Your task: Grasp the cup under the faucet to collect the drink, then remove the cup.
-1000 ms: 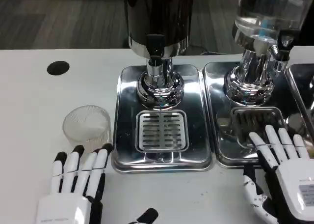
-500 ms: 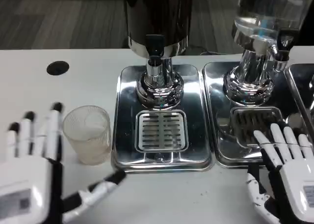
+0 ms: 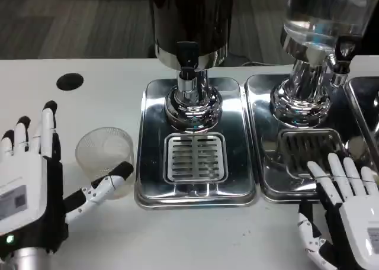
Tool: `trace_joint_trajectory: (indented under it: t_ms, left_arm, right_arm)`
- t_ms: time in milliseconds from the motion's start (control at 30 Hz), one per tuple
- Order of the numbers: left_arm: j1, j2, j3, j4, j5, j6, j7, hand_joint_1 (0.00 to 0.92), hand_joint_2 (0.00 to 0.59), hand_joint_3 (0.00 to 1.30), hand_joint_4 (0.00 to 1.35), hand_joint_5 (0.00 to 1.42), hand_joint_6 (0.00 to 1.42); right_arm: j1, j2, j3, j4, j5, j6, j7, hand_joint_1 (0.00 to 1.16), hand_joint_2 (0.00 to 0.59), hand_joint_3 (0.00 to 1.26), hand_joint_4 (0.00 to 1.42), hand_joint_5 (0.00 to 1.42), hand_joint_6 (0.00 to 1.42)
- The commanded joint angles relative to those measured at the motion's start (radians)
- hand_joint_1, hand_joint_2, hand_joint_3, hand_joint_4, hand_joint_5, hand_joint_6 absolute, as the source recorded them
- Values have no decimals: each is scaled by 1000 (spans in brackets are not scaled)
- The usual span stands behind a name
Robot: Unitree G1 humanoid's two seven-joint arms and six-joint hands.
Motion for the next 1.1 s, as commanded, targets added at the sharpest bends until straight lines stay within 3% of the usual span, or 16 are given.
trace_joint_trajectory:
  t_ms: [33,333,833,967,1100]
  left_arm:
    - [-50,-18,-16,64,-14,11,-1,0,12,0,0,14,17]
    - [-121,-11,-41,127,-48,45,-69,0,1,0,0,0,17]
    - [-92,-17,1,247,-193,-137,74,42,22,0,0,0,0]
    - [-100,-14,15,247,-195,-126,85,51,31,0,0,11,27]
    - [-145,3,-11,211,-156,-45,9,57,31,0,0,15,33]
  right_arm:
    - [1,-2,-6,-3,7,-4,4,88,524,179,1,0,0]
    - [13,-6,-12,-8,16,-5,12,82,523,187,1,0,0]
    - [19,-14,-12,1,23,-10,21,75,522,253,11,0,1]
    - [15,-12,-10,2,24,-11,28,72,511,265,15,0,2]
    - [15,-11,-9,-5,26,-16,31,69,506,276,22,0,13]
